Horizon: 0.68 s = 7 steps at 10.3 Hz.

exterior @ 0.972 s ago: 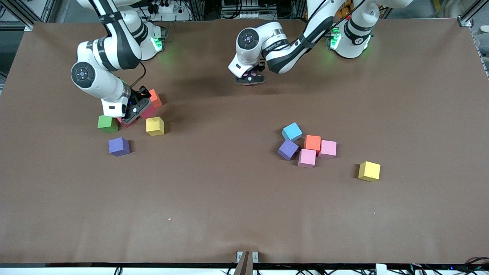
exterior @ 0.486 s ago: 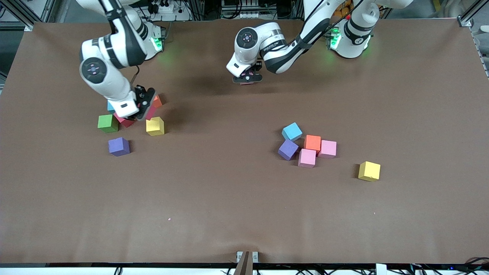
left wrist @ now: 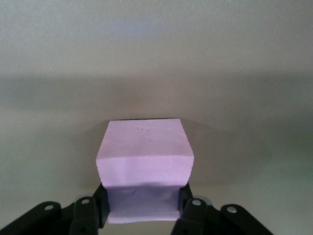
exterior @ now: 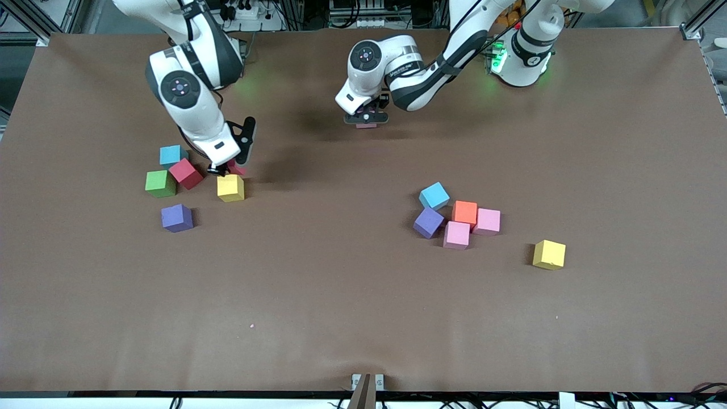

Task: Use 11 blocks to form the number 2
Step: 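Place the pink block mid-table with the left gripper while the right carries red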

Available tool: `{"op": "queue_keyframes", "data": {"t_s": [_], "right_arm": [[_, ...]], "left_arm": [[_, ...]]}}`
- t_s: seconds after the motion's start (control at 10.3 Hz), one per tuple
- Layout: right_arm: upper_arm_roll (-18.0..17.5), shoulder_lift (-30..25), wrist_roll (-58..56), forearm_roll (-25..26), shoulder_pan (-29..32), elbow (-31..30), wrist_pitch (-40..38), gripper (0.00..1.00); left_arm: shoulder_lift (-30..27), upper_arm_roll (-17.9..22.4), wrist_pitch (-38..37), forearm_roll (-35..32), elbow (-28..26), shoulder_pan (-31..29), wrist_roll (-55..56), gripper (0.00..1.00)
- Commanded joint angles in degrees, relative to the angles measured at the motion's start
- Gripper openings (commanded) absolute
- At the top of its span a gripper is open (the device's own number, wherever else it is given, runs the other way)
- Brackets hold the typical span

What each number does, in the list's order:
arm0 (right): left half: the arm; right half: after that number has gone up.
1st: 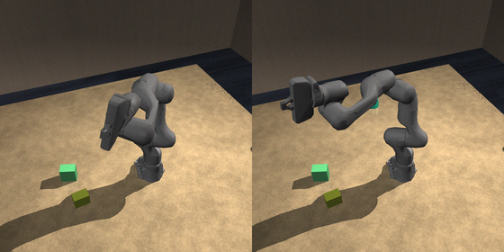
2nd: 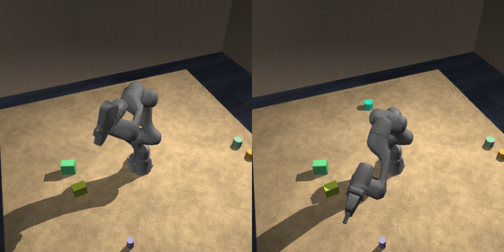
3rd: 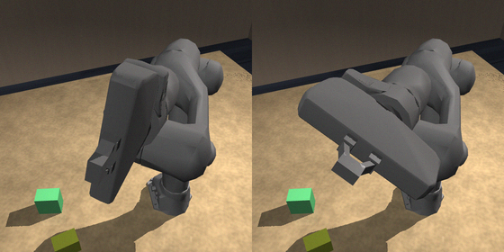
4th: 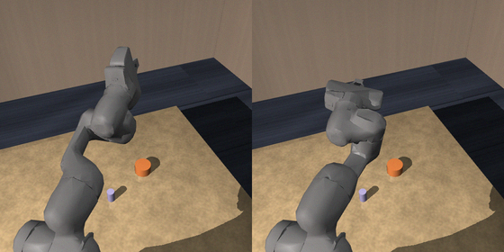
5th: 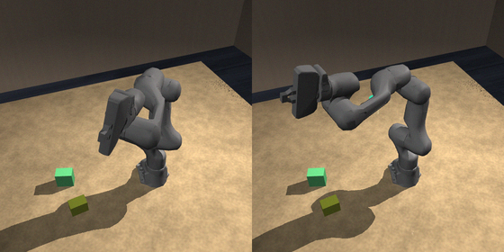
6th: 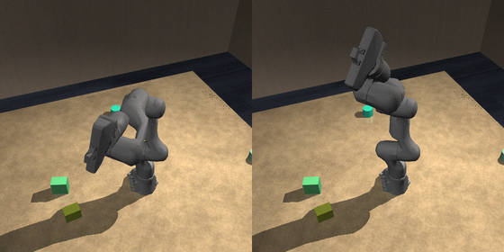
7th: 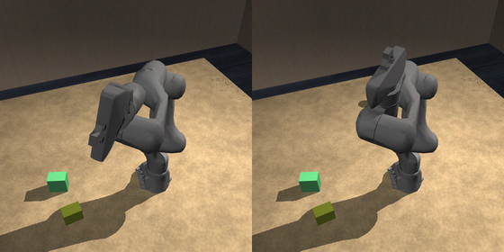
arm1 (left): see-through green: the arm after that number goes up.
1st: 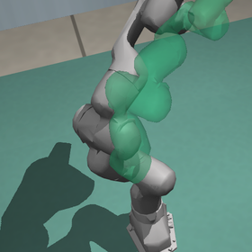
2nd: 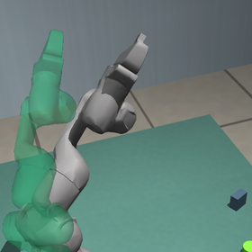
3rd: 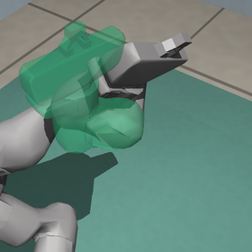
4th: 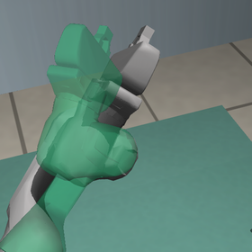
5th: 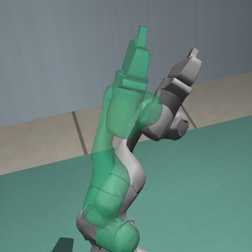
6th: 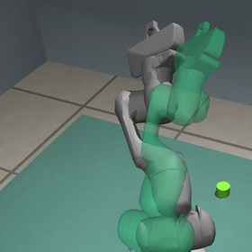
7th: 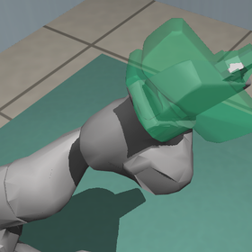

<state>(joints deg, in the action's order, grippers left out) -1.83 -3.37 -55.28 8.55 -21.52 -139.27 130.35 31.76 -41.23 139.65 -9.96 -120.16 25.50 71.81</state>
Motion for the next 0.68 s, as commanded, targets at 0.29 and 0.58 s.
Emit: {"op": "queue_keyframes", "data": {"t_s": [0.29,0.58], "right_arm": [[0.16,0.2,-5.71,1.73,-1.06,-0.39,2.01,0.09],[0.16,0.64,-5.8,1.73,-2.12,-0.48,1.66,0.09]], "left_arm": [[1.47,0.8,0.45,-3.05,1.51,0.78,1.58,1.0],[-0.89,0.63,-0.25,-3.13,1.51,-0.18,4.83,1.0]]}}
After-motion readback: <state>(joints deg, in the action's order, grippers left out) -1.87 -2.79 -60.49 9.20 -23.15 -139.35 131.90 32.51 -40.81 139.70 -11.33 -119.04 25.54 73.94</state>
